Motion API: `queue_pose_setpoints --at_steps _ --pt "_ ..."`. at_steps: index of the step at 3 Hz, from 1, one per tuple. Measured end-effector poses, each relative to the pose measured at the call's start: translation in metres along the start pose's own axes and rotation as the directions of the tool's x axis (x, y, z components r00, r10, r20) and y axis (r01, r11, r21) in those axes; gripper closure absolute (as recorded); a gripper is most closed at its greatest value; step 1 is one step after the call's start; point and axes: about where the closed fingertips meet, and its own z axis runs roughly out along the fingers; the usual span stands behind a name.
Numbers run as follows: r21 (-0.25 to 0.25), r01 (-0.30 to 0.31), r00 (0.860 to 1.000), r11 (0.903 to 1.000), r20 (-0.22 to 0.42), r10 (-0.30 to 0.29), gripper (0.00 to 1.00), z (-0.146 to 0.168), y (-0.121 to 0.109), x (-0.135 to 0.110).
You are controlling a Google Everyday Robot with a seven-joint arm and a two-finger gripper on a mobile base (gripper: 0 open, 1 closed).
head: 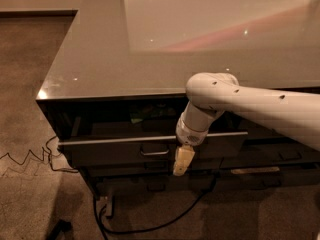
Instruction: Open top drawer
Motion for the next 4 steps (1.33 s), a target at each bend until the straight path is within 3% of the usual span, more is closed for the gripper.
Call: queue_pose_setpoints --at_steps 1,3,4 --pt "0.001 -0.015 1.0 0.9999 -0.014 0.015 0.42 0.0 0.013 0.009" --pt "0.001 -0.015 1.0 0.9999 -0.014 0.015 0.88 0.001 0.016 0.011" --pt "-0.011 -0.056 0.998 0.9984 -0.027 0.055 0.86 0.003 0.03 0.024"
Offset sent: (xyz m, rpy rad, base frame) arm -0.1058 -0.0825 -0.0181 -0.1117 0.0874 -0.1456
